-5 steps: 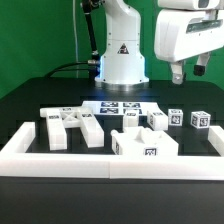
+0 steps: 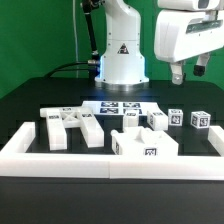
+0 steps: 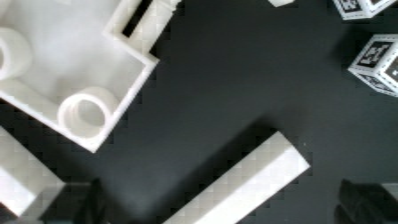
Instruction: Assemble chair
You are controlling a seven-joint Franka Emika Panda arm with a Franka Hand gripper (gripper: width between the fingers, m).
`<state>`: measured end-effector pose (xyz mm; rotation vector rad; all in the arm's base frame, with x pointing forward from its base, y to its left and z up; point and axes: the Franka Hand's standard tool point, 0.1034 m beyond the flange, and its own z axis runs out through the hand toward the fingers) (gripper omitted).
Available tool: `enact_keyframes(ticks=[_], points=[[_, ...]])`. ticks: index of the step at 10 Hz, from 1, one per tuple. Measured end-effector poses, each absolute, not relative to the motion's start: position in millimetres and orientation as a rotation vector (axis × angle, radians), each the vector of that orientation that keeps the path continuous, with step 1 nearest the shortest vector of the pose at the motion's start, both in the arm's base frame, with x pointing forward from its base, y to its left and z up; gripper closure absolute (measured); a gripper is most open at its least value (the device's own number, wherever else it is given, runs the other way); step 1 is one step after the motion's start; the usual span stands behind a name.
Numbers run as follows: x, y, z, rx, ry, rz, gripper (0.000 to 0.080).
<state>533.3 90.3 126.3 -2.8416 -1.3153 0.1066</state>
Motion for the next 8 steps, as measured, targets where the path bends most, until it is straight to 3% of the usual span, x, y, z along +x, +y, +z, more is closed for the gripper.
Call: enact_keyframes(ticks=[5,8], points=[[540,66,113.0,-2.924,-1.101,0.104,0.015],[539,69,112.3,-3.023,-0.813,0.108,0.015]])
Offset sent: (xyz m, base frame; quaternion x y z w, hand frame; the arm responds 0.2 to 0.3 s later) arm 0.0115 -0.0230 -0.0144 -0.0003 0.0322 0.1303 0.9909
